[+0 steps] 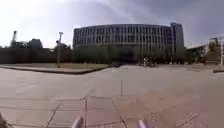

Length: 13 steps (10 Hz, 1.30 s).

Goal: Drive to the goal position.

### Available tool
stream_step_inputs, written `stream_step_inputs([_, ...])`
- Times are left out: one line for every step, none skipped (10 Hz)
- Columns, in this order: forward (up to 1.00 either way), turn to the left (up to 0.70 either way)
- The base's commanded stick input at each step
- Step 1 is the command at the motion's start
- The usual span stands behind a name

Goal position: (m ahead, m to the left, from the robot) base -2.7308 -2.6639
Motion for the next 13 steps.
stream_step_inputs([0.00, 1.00])
stream_step_inputs([0.00, 1.00])
stream_step_inputs([0.00, 1.00])
stream_step_inputs([0.00, 1.00])
stream_step_inputs([0.00, 1.00])
stream_step_inputs([0.00, 1.00])
stream_step_inputs([0.18, 0.89])
stream_step_inputs([0.98, 0.39])
stream_step_inputs([0.98, 0.39])
stream_step_inputs([0.98, 0.39])
stream_step_inputs([0.98, 0.39])
stream_step_inputs([0.98, 0.39])
stream_step_inputs([0.98, 0.39])
